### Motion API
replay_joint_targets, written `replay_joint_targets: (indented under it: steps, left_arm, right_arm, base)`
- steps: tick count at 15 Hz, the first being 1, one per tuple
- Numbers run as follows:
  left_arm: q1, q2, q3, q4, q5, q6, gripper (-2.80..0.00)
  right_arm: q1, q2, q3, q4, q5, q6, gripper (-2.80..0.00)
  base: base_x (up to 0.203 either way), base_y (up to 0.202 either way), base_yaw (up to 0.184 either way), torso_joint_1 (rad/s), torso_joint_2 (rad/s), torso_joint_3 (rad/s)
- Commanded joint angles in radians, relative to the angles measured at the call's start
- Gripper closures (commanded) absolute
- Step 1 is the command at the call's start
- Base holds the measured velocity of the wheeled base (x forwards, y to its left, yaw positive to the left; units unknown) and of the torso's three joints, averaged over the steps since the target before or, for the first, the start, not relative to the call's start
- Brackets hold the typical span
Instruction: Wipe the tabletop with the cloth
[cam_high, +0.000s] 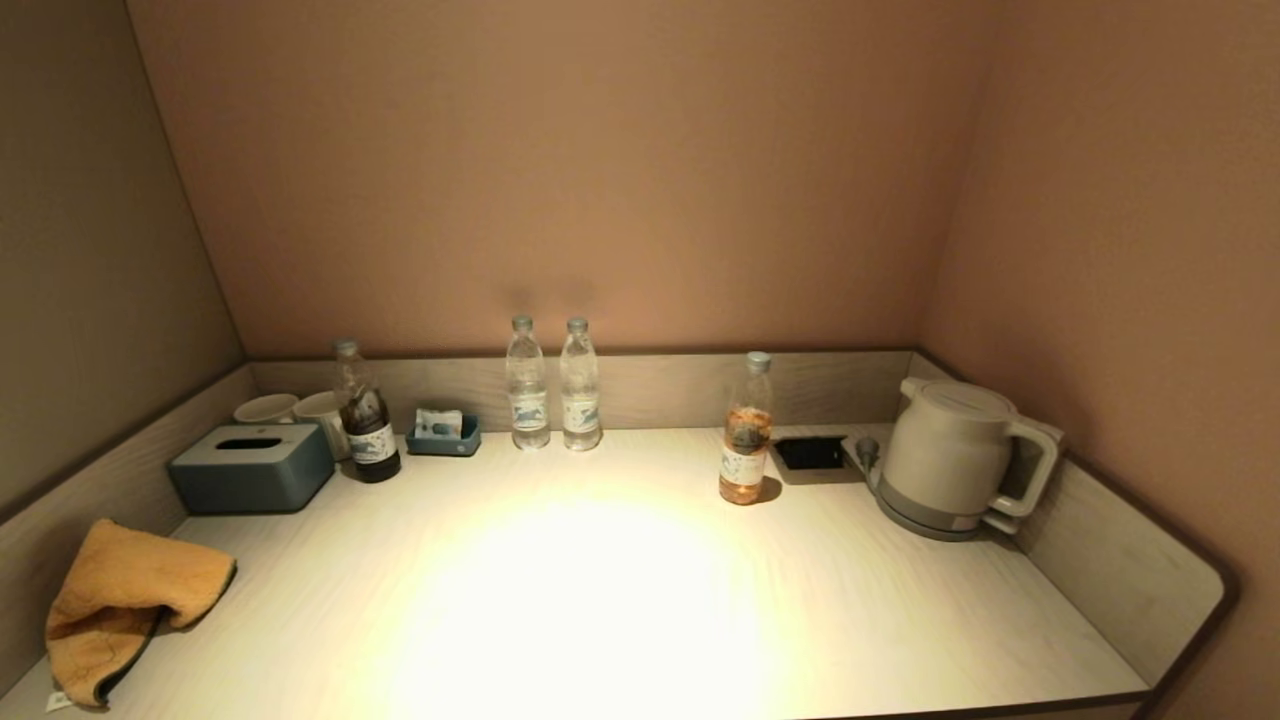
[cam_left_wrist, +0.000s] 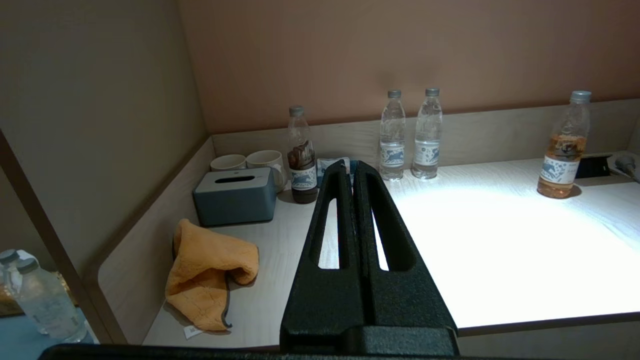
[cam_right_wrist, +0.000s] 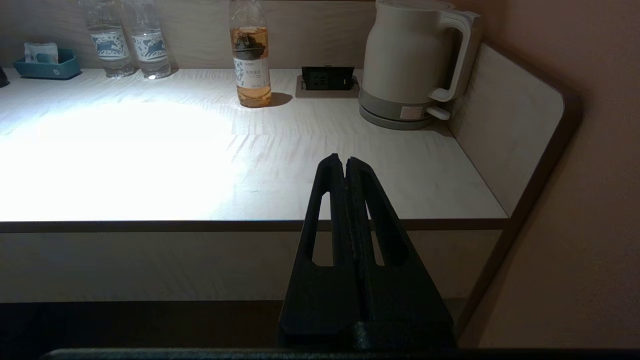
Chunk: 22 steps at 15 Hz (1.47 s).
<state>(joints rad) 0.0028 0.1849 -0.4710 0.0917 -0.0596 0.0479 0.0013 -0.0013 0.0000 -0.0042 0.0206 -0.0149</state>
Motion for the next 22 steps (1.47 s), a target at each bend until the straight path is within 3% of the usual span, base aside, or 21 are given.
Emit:
replay_joint_targets:
  steps: [1,3,6,12,20,22]
  left_arm:
    - [0.000,-0.054,0.030,-0.003,0.004,0.004,0.00]
    - [0.000,-0.093,0.055,-0.003,0.003,0.029,0.00]
    - [0.000,-0.185,0.123,-0.016,0.004,0.117,0.00]
    - [-0.001,-0.185,0.300,-0.279,0.064,0.110,0.00]
    - [-0.001,-0.185,0.445,-0.288,0.078,0.096,0.00]
    - [-0.001,-0.185,0.470,-0.235,0.074,0.064,0.00]
  right_arm:
    - [0.000,0.001,0.000,0.000,0.001,0.000,0.00]
    - [0.000,0.001,0.000,0.000,0.001,0.000,0.00]
    - [0.000,0.001,0.000,0.000,0.001,0.000,0.00]
    - [0.000,0.001,0.000,0.000,0.001,0.000,0.00]
    - [0.000,0.001,0.000,0.000,0.001,0.000,0.00]
    - [0.000,0.001,0.000,0.000,0.001,0.000,0.00]
  base:
    - [0.000,0.000,0.000,0.000,0.00,0.000]
    - [0.000,0.000,0.000,0.000,0.00,0.000]
    - [0.000,0.000,0.000,0.000,0.00,0.000]
    - [0.000,0.000,0.000,0.000,0.00,0.000]
    - [0.000,0.000,0.000,0.000,0.00,0.000]
    - [0.000,0.000,0.000,0.000,0.00,0.000]
